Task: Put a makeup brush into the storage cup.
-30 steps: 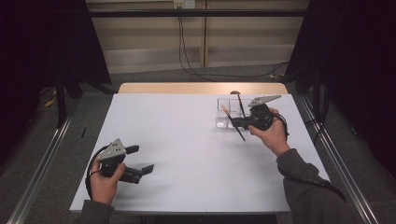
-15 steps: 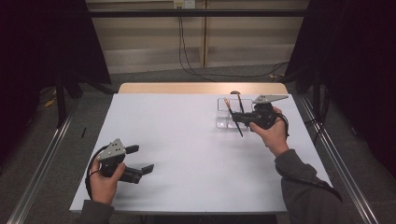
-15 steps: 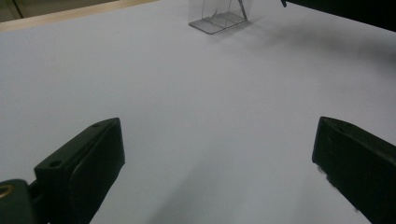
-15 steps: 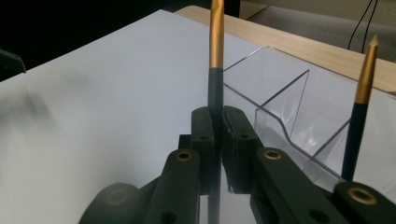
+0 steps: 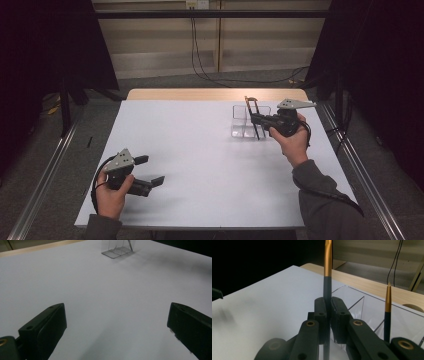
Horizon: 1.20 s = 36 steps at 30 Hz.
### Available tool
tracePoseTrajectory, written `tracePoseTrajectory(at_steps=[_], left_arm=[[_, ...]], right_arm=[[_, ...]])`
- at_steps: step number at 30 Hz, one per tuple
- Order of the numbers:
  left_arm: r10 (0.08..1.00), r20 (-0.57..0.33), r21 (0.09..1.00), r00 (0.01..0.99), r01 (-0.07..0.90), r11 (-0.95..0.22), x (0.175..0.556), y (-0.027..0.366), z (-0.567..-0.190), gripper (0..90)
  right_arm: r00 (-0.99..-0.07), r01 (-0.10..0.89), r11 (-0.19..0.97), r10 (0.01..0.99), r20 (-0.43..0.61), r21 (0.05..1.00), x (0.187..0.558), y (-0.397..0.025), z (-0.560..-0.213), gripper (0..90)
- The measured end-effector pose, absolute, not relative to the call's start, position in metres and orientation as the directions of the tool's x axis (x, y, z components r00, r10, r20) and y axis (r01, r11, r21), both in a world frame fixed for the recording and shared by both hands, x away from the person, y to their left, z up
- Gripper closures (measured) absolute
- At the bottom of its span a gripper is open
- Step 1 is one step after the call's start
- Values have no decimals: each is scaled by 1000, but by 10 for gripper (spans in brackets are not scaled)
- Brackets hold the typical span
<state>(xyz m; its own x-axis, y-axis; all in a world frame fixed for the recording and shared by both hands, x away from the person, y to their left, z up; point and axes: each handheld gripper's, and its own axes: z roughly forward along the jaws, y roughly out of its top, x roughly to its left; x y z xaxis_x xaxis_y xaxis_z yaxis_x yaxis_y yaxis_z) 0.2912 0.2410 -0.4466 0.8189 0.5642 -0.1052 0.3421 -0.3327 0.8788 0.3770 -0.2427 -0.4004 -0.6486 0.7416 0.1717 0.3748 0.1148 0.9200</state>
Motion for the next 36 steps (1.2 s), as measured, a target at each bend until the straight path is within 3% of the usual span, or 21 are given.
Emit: tracePoseTrajectory(at_steps=[36], left_arm=[[559, -118, 879, 821, 348, -325, 293, 242, -449, 21]], right_arm=[[-578, 286, 7, 799, 166, 958, 387, -242, -383, 841]])
